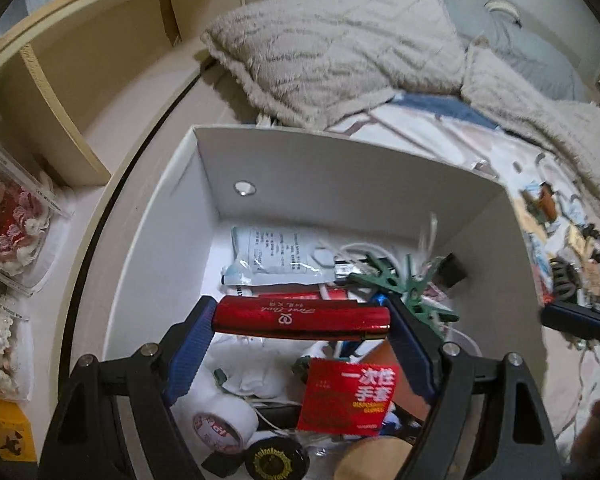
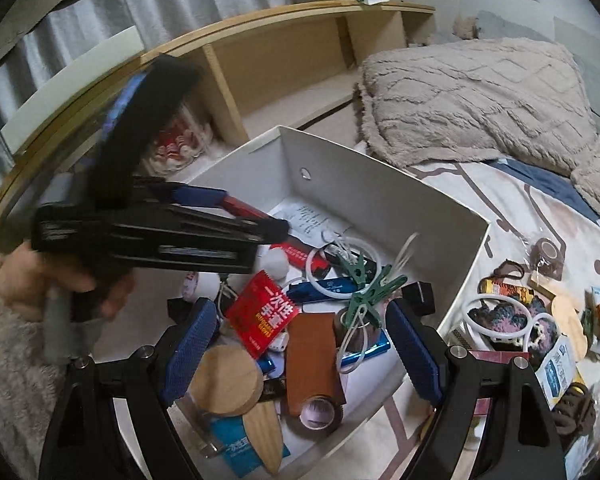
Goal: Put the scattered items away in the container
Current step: 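Open the right tool to drop the clothespin while left lowers the lighter into the box, then open the left tool to release the red lighter into the box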
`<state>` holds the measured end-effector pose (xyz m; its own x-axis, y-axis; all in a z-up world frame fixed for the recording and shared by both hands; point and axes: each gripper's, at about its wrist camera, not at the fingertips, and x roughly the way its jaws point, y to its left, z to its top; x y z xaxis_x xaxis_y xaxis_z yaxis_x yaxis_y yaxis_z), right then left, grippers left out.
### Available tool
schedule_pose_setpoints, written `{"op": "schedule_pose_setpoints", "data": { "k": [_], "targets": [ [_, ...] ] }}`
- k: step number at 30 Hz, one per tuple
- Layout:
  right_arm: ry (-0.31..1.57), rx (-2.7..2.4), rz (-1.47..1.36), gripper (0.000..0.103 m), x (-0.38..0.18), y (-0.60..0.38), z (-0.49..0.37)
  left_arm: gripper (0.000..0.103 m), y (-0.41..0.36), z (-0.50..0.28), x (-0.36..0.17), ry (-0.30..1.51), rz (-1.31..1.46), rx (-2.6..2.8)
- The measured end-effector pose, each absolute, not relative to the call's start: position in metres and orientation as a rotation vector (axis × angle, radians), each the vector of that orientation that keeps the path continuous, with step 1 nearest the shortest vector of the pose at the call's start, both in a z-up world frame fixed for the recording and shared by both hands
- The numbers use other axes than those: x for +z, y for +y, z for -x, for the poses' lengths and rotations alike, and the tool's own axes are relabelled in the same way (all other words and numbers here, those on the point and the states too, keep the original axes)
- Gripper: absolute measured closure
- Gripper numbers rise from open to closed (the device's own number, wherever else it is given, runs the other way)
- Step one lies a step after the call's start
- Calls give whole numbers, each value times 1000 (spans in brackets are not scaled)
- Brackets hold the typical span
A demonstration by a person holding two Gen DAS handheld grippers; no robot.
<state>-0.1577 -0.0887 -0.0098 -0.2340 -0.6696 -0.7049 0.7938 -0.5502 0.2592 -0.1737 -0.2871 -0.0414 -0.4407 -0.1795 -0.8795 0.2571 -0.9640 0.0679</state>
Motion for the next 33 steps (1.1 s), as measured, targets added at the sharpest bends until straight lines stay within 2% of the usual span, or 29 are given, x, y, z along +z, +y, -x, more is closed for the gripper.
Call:
{"op": "schedule_pose_setpoints", "data": {
  "k": [5,7,8,22,23,24,33],
  "targets": [
    [196,-1906,-985,17,-11,-87,156,19,-297,177,-46,131,-1429,-2433],
    [206,-1905,-982,17,-11,-86,155,12,-299,175,-43,162,-1416,-2445],
    [211,-1906,-980,17,-11,-86,155,6,-300,174,-41,174,-1405,-2452],
    [223,-1986,-938,16,-4,-85,148,4,-282,134,-23,195,-1330,-2516],
    [238,-2007,-927,12,-3,-85,146,2,-281,130,-21,202,-1320,-2519],
    [256,-2020,-917,0,-1,-86,144,1,-280,126,-19,204,-1310,-2523],
    [275,-2064,-853,0,11,-78,126,0,-274,92,0,255,-1202,-2571]
  ]
}}
